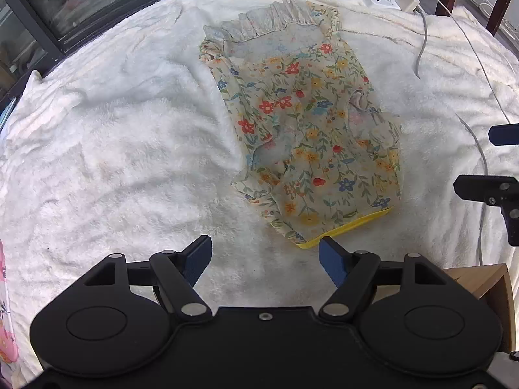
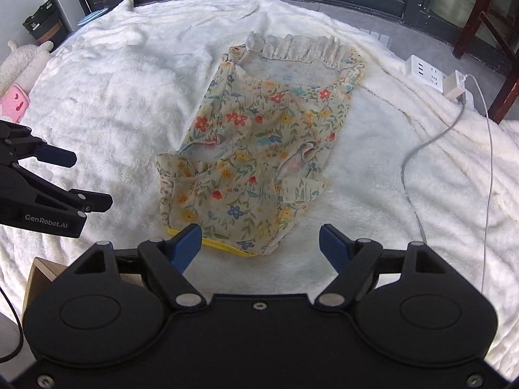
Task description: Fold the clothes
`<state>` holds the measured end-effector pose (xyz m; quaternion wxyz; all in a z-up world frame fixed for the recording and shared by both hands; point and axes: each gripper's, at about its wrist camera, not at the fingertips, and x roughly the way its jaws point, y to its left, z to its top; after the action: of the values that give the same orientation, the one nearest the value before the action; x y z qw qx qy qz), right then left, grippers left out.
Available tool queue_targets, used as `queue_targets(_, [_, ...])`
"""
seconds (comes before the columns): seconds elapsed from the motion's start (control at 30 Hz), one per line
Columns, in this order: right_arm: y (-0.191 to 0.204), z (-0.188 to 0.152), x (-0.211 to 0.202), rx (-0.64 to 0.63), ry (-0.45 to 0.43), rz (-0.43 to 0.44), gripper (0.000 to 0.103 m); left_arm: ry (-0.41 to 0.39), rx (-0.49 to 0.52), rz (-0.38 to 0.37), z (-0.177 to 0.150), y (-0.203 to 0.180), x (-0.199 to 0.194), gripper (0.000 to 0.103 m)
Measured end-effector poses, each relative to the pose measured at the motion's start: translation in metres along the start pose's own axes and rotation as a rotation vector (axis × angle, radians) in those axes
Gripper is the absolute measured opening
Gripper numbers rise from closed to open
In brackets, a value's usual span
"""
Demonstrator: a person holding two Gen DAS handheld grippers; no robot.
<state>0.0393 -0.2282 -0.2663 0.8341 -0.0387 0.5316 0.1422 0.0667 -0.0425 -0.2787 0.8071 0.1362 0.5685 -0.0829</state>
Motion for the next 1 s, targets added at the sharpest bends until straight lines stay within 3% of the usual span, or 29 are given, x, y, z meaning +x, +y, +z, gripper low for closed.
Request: queue_targets(1.0, [-0.005,0.000,0.000,-0.011,-0.015,-0.009,0.083,-0.095,0.028,-0.048,0.004,-0.012,-0.013,0.079])
